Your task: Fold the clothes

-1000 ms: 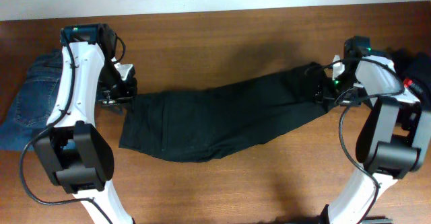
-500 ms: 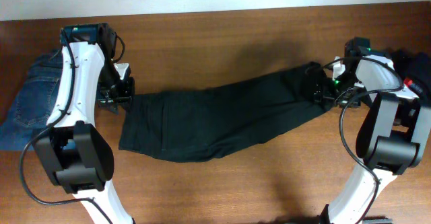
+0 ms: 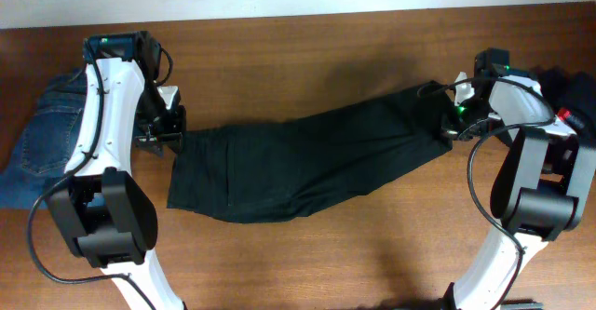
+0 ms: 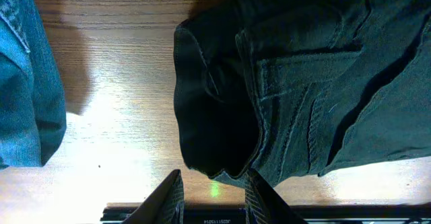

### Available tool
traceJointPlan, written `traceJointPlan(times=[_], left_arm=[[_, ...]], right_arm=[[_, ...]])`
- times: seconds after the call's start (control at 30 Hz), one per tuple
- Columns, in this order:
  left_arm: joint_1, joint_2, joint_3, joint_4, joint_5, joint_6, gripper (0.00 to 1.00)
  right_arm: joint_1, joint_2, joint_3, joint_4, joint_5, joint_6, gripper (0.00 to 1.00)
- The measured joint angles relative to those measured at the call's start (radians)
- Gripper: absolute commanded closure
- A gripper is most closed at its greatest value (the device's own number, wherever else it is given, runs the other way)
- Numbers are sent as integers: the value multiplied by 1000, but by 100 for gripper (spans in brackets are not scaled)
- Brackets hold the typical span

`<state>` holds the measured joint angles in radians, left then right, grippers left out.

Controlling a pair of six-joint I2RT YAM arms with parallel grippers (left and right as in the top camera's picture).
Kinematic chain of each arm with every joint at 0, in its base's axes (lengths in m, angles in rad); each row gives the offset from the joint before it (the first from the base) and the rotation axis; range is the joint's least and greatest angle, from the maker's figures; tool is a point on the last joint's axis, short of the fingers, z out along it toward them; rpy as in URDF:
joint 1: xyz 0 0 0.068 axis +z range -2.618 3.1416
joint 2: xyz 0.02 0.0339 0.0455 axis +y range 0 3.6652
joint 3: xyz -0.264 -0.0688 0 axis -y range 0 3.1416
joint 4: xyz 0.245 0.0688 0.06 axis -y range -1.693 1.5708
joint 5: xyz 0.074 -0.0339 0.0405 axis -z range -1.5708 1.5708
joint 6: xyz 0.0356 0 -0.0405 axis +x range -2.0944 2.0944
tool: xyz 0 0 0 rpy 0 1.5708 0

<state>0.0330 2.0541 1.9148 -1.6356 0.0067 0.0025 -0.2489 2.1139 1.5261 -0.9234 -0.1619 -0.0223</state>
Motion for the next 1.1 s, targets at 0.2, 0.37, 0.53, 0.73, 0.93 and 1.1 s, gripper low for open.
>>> traceJointPlan(times=[0.2, 0.37, 0.53, 0.73, 0.93, 1.1], left_arm=[[0, 0, 0, 11, 0, 0, 76], [0, 0, 0, 54, 51, -4, 80], [-2, 0, -1, 161, 224, 5, 87], [-65, 0, -3, 379, 511, 64, 95], [-234, 0, -3, 562, 572, 91, 98], [-329, 0, -3, 628, 519, 86, 98]], right_arm=[[-25, -2, 0, 6, -24, 34, 96], [-111, -8, -1, 32, -31, 60, 96], [-216, -28, -7, 25, 16, 74, 96], [-230, -36, -7, 22, 51, 79, 96], [-199, -37, -7, 23, 71, 77, 96], [-194, -37, -7, 23, 71, 77, 96]])
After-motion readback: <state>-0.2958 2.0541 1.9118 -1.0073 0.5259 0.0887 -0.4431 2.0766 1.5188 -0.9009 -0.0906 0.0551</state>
